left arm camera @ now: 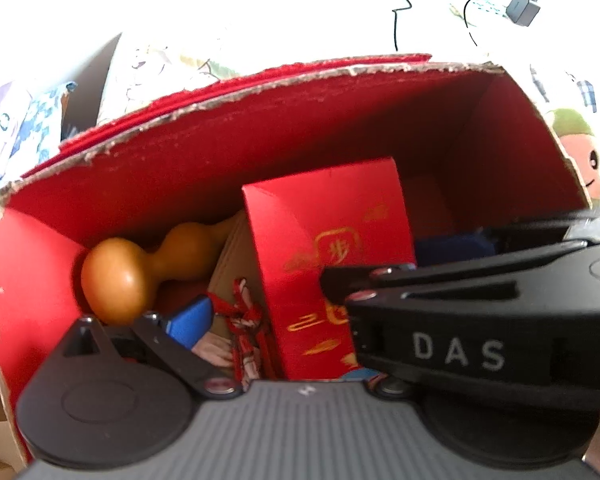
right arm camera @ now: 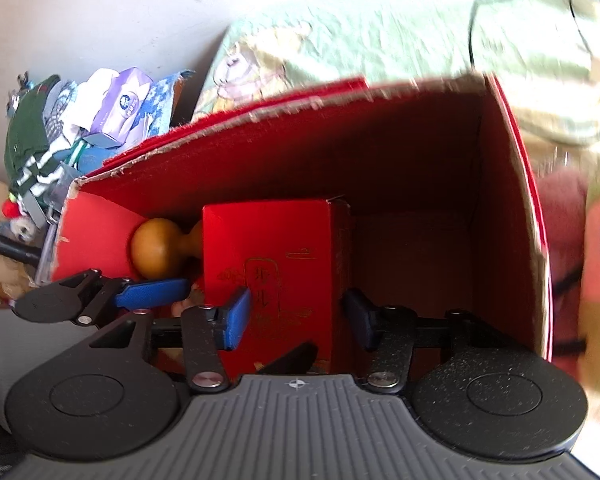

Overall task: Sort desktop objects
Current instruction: 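Hold the red gift box upright inside the bin with both tools, then open both tools and raise them out of the bin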

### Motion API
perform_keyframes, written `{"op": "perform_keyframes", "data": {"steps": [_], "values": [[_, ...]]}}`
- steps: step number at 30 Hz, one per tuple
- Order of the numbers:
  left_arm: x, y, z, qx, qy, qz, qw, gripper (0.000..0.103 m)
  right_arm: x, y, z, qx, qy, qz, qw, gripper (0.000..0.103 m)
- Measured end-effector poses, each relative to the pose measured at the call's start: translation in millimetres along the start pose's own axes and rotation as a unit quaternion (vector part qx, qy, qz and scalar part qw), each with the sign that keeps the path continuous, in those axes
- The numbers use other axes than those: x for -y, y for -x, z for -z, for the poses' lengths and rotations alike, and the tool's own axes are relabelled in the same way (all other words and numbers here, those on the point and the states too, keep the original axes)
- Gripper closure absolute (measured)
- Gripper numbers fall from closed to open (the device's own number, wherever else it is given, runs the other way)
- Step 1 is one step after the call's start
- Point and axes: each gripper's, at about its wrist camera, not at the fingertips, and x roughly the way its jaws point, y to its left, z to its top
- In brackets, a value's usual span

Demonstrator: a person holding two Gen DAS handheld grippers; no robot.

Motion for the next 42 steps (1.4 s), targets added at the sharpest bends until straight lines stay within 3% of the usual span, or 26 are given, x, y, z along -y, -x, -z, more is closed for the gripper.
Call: {"op": "perform_keyframes", "data": {"steps": [5,10,18,22,26,30,39,42], "values": [[-1.5,5.2,3.3,-0.010,0.005,0.020,0.9997,0.005,2.2,-0.7,-0.6,-0.035,-0.016,-0.016,0.999,0.047],[-7.4,6.6,8.2,-0.017,0.018,0.009,0.9996,0.006,-4.0,-4.6,2.8,-0.024,0.009,0.002,1.000,0.043],[-20.7,15.5,19.7,-0.007,0.045,0.018,0.9988,0.005,4.6,10.7,7.4,0.014,-0.026,-0.039,0.999,0.038],[-26.7,28.2,30.6,0.020,0.049,0.015,0.9985,0.006,4.5,20.9,14.2,0.035,-0.029,-0.048,0.998,0.039],[-24.5,46.5,38.2,0.060,0.047,0.003,0.9971,0.006,-6.7,31.1,21.5,0.066,0.008,-0.016,0.998,0.043],[-29.3,58.8,44.8,0.081,0.061,0.019,0.9947,0.006,-9.9,37.5,27.6,0.088,0.033,-0.002,0.996,0.045],[-16.0,92.0,82.2,0.142,0.096,0.032,0.9847,0.003,0.4,57.9,54.7,0.131,0.044,-0.041,0.990,0.047],[-6.4,109.1,98.0,0.175,0.109,0.015,0.9784,0.003,2.2,78.6,67.6,0.163,0.065,-0.045,0.984,0.048]]}}
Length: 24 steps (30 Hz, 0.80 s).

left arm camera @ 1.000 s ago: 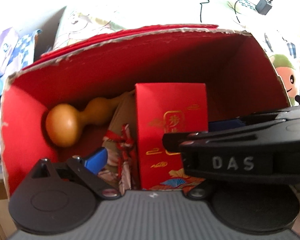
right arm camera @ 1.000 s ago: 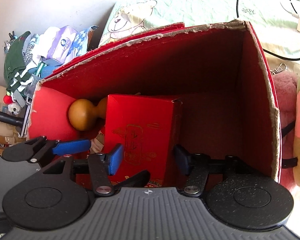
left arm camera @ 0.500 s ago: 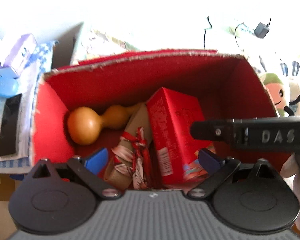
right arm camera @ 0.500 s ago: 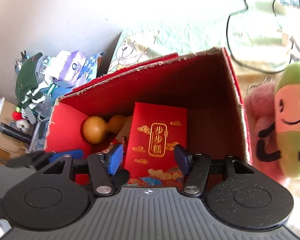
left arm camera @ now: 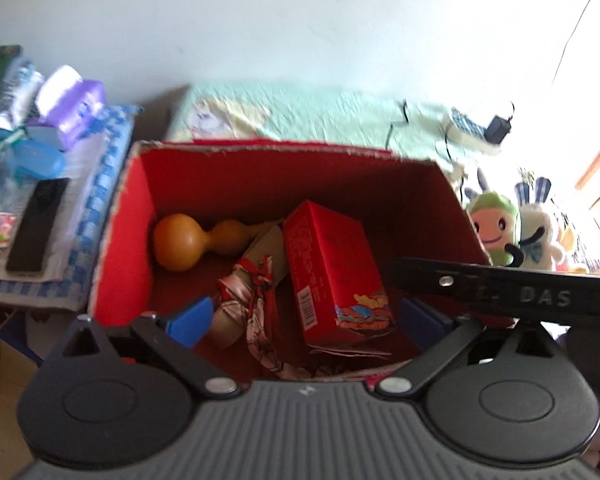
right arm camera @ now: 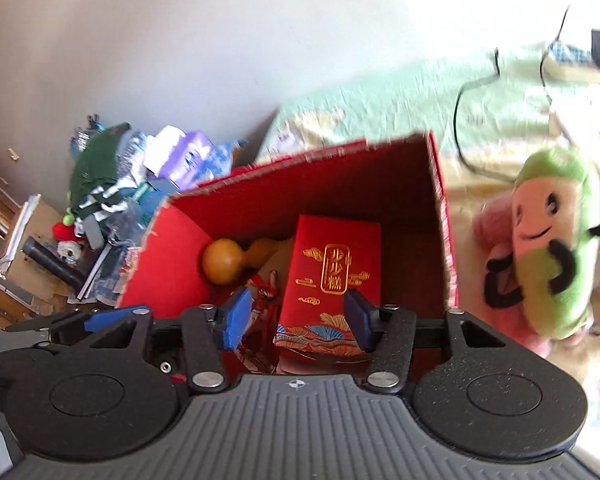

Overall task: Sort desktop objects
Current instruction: 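Open both tools and raise them out of the bin, then move both tools down to the brown pinecone beside the tape roll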

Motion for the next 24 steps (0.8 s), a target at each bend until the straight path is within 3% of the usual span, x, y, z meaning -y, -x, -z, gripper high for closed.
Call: {"op": "perform_keyframes", "data": {"steps": [4,10,14,20,24], "values": [[12.5,19.5,14.5,0.036,0.008,-0.040,0.9985,0.002,3.9,31.7,10.3,0.036,0.028,-0.013,0.999,0.048],[24.7,44.0,34.0,0.044,0.038,-0.090,0.9942,0.002,9.9,67.6,31.3,0.060,0.072,-0.014,0.996,0.048],[18.5,54.8,48.0,0.042,0.080,-0.111,0.9897,0.001,21.2,79.4,45.2,0.044,0.055,-0.039,0.997,0.048],[-10.0,62.8,80.9,0.000,0.167,-0.093,0.9816,0.004,37.1,76.7,69.8,-0.005,0.020,-0.072,0.997,0.048],[-12.0,67.0,113.0,-0.006,0.191,-0.129,0.9731,0.004,44.4,67.7,87.9,-0.035,0.000,-0.096,0.995,0.048]]}}
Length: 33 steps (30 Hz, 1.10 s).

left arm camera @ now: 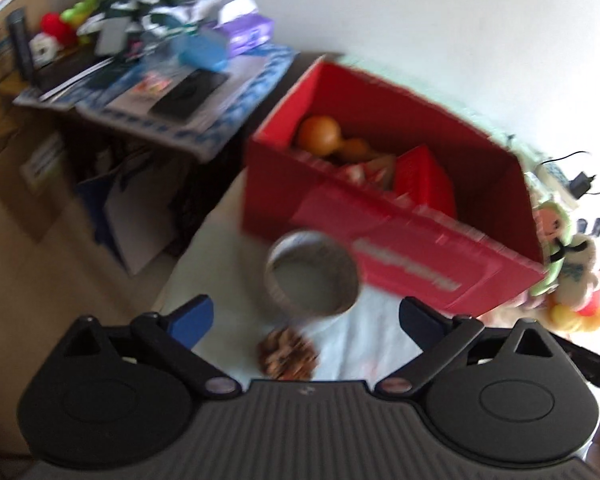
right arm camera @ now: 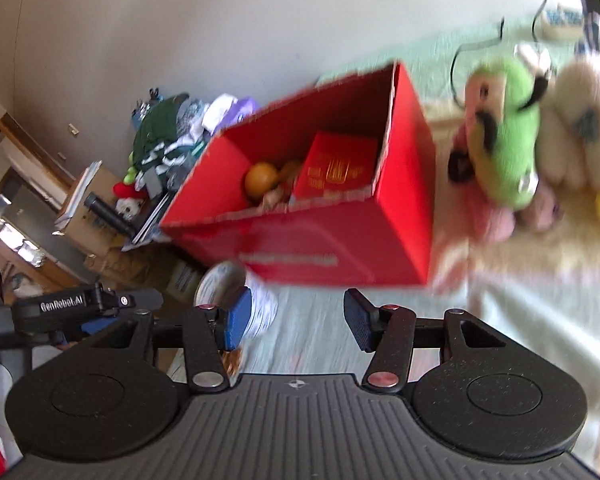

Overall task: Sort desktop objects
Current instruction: 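Move both tools down to the brown pinecone beside the tape roll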

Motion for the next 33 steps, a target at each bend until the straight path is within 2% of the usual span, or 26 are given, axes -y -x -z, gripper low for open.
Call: {"op": "perform_keyframes", "data": {"steps": [4,7,10,13,17,20,23,25,27,29,33], "values": [[-1.1,-1.1,29.4,0.004,-0.020,-0.025,0.9995,0.003,1.6,-15.0,15.4,-0.036,-0.037,-0.027,0.998,0.048],[-0.2,-7.4,42.2,0.004,-0.042,-0.016,0.9990,0.003,-2.1,-22.2,24.9,-0.060,-0.054,-0.046,0.996,0.048],[0.1,-16.4,50.0,0.003,-0.065,0.007,0.9979,0.003,-8.5,-27.1,27.7,-0.069,-0.054,-0.045,0.995,0.048],[-0.1,-24.4,51.5,-0.006,-0.091,0.034,0.9952,0.003,-11.1,-30.3,29.9,-0.067,-0.063,-0.041,0.995,0.048],[0.3,-38.7,45.9,-0.023,-0.133,0.020,0.9907,0.003,-15.1,-39.1,32.1,-0.064,-0.095,-0.038,0.993,0.048],[-4.9,-48.7,39.1,-0.033,-0.151,0.029,0.9875,0.003,-25.1,-52.5,32.9,-0.069,-0.098,-0.036,0.992,0.048],[-12.1,-59.3,32.2,-0.056,-0.163,0.043,0.9841,0.013,-34.4,-65.7,36.3,-0.075,-0.108,-0.034,0.991,0.047],[-17.4,-63.5,28.8,-0.060,-0.168,0.045,0.9830,0.014,-41.2,-75.6,36.8,-0.080,-0.110,-0.032,0.990,0.047],[-21.0,-66.5,26.7,-0.061,-0.179,0.049,0.9808,0.019,-46.1,-84.0,37.7,-0.085,-0.112,-0.026,0.990,0.047],[-23.8,-70.0,24.3,-0.067,-0.189,0.053,0.9783,0.033,-48.4,-91.9,39.4,-0.094,-0.118,-0.025,0.988,0.047],[-25.5,-77.3,20.7,-0.083,-0.202,0.077,0.9727,0.040,-49.8,-103.2,41.5,-0.109,-0.124,-0.020,0.986,0.047]]}}
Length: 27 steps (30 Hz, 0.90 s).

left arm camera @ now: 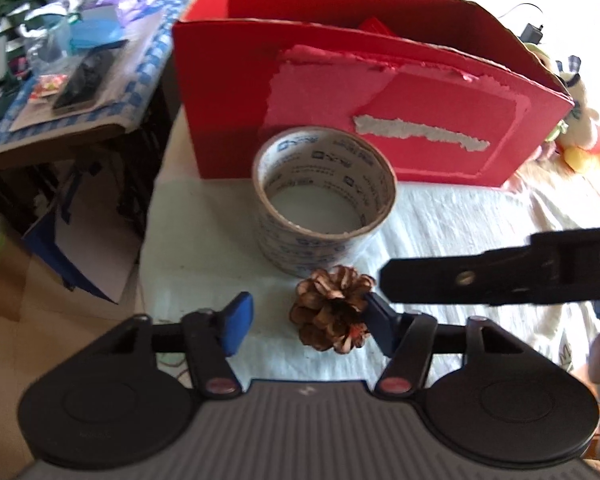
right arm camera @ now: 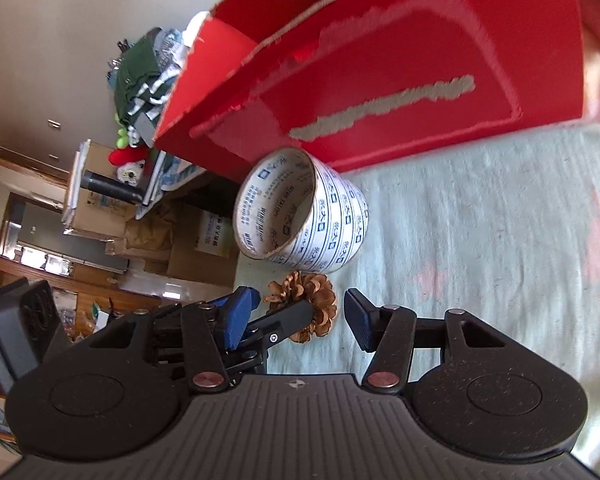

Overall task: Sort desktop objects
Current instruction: 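Move both tools down to the brown pinecone beside the tape roll, then close the left tool on the pinecone while the right tool pinches it too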

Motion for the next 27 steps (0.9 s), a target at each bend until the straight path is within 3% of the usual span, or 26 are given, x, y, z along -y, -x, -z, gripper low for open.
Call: {"op": "perform_keyframes", "data": {"steps": [6,9,17,27], "values": [[11.5,-6.1,-4.1,-0.003,-0.033,0.018,0.9993,0.052,4.7,-8.4,-3.7,-0.021,-0.006,0.002,1.000,0.046],[21.9,-9.1,-4.7,-0.010,-0.052,0.026,0.9982,0.059,9.4,-10.9,-6.9,-0.045,-0.012,-0.002,0.999,0.052],[53.9,-3.7,-7.4,-0.006,-0.092,0.018,0.9956,0.059,21.6,17.2,-14.8,-0.062,0.015,0.001,0.998,0.054],[118.9,-3.4,-19.1,0.003,-0.154,0.061,0.9862,0.060,41.6,68.7,-13.8,-0.033,0.038,0.030,0.998,0.054]]}}
